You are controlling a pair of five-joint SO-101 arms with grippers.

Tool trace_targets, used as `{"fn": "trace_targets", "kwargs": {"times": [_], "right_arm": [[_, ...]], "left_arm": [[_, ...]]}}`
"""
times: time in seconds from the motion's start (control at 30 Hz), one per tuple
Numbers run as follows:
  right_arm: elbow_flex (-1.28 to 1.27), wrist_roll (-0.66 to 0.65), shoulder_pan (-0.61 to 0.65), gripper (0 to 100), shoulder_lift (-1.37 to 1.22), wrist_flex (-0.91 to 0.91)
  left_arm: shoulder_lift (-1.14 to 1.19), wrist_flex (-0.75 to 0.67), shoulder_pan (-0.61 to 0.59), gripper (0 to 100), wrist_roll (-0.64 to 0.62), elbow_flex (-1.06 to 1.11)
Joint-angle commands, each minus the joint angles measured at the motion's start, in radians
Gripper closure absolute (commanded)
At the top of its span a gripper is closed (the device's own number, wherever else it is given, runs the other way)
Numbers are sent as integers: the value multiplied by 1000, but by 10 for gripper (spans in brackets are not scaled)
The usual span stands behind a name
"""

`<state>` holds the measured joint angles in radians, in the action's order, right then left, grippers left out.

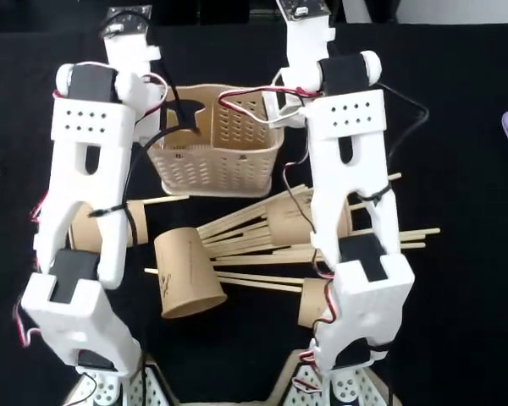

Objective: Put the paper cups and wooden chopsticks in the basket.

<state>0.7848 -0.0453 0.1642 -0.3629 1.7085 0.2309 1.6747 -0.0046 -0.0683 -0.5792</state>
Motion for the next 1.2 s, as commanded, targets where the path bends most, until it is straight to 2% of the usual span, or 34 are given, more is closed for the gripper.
{"fn": "trace_targets", "kwargs": {"times": [0.0, 0.1, 0.2, 0.27, 0.47, 0.9, 1.0, 1.17], "right_arm": [[12, -9, -52, 985, -19, -44], [16, -9, -48, 927, -31, -58], [65, -9, -43, 805, -18, -40], [119, -9, -32, 770, 1, -23], [300, -9, 12, 770, 47, 17], [464, -51, 31, 769, 120, 57], [404, -49, 28, 769, 216, 58], [114, -51, 18, 769, 447, 58]], "left_arm": [[74, 5, -28, 970, 5, -64], [97, 6, -45, 939, 0, -124], [97, 26, -77, 838, -34, -170], [97, 61, -87, 787, -31, -228], [61, 84, -104, 769, -37, -369], [-270, 86, -82, 769, -32, -374], [-382, 86, -110, 769, -31, -300], [-611, 86, -127, 769, 17, -48]]}}
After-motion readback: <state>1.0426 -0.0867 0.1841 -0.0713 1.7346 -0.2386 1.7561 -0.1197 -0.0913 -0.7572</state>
